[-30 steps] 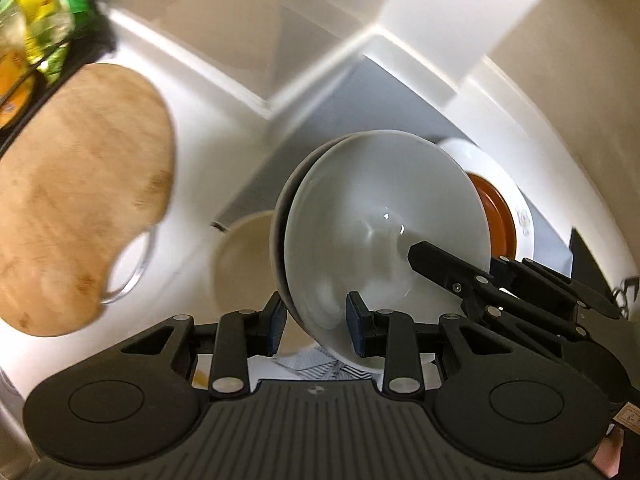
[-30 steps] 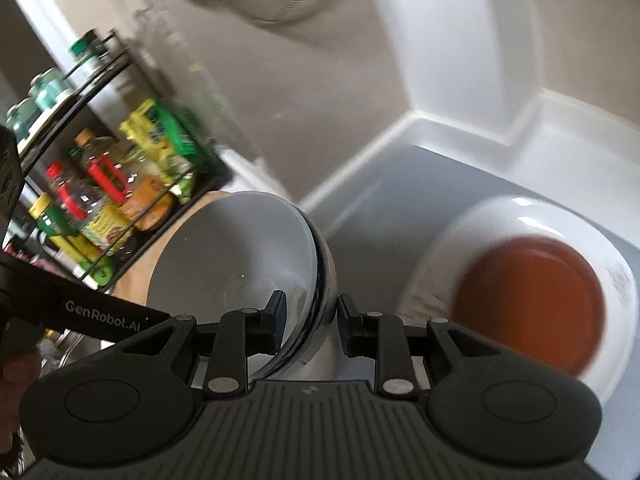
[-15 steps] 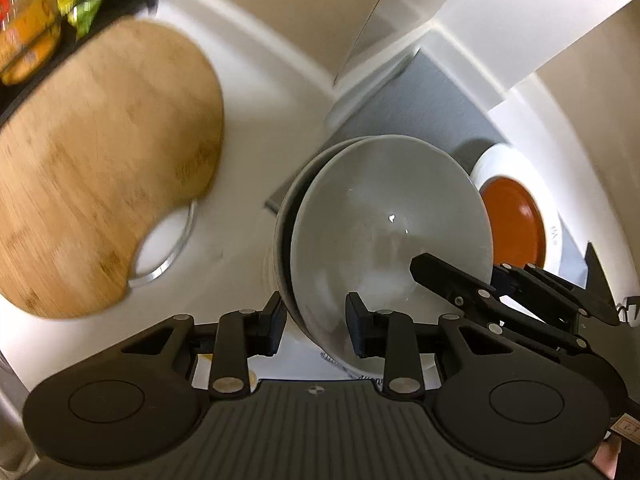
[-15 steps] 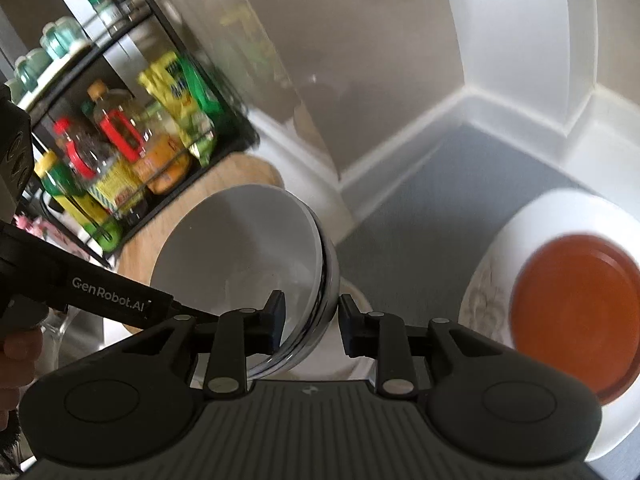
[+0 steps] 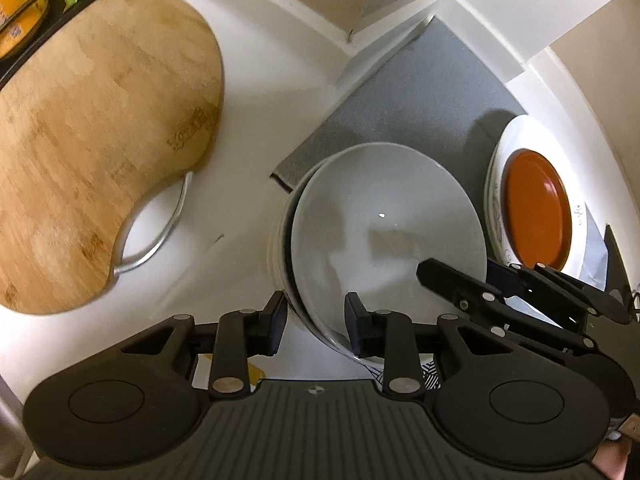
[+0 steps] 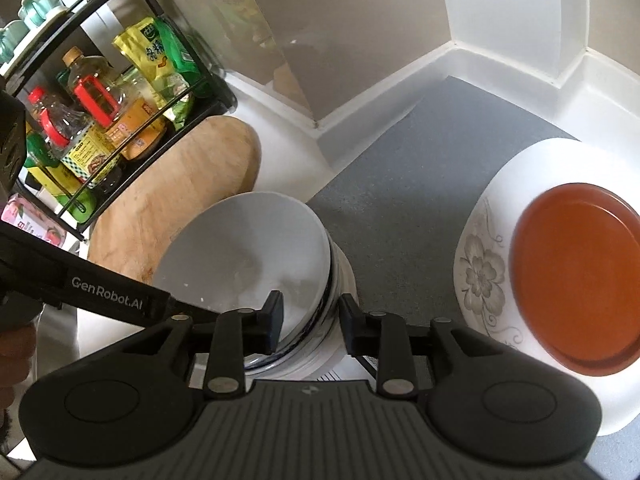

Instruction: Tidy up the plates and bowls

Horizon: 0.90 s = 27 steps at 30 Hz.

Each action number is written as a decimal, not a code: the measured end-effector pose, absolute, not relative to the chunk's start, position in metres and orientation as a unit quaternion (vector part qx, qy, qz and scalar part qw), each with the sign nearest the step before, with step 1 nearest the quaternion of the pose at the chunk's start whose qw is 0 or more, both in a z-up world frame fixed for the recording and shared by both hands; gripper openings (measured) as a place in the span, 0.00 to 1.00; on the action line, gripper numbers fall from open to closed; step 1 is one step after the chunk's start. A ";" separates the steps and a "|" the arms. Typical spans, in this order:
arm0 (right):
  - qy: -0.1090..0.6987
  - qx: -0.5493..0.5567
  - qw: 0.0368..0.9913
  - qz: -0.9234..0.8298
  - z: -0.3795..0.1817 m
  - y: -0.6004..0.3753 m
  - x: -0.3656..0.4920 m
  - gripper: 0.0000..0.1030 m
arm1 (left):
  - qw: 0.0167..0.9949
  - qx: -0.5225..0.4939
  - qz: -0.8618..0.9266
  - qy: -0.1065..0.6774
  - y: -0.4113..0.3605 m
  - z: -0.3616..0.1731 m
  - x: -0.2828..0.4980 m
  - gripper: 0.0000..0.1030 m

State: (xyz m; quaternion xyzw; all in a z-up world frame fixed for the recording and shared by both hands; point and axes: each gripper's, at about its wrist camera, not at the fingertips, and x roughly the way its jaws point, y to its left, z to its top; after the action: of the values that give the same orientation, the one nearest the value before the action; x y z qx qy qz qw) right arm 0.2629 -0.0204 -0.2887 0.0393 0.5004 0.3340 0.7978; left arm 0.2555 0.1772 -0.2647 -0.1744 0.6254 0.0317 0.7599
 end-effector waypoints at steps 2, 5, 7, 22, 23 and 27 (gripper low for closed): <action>0.494 0.053 0.802 0.333 -0.285 -0.026 0.263 0.35 | 0.764 -0.184 0.029 0.618 0.182 -0.263 0.254 0.31; 0.481 0.080 0.807 0.334 -0.279 -0.038 0.261 0.35 | 0.782 -0.182 0.033 0.596 0.190 -0.252 0.251 0.31; 0.483 0.089 0.805 0.332 -0.279 -0.042 0.261 0.26 | 0.787 -0.172 0.038 0.591 0.192 -0.250 0.250 0.31; 0.495 0.153 0.796 0.313 -0.300 -0.059 0.261 0.59 | 0.751 -0.245 0.019 0.612 0.208 -0.295 0.261 0.45; 0.501 0.168 0.788 0.315 -0.306 -0.061 0.263 0.60 | 0.749 -0.248 0.014 0.614 0.207 -0.298 0.261 0.50; 0.524 0.222 0.758 0.319 -0.330 -0.059 0.271 0.63 | 0.740 -0.267 0.003 0.617 0.203 -0.310 0.262 0.70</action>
State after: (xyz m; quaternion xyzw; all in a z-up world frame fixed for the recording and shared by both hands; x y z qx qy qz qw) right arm 0.2713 -0.0587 -0.3300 0.2220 0.5244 0.3188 0.7577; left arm 0.2615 0.2032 -0.3100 -0.2674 0.6166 0.0031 0.7405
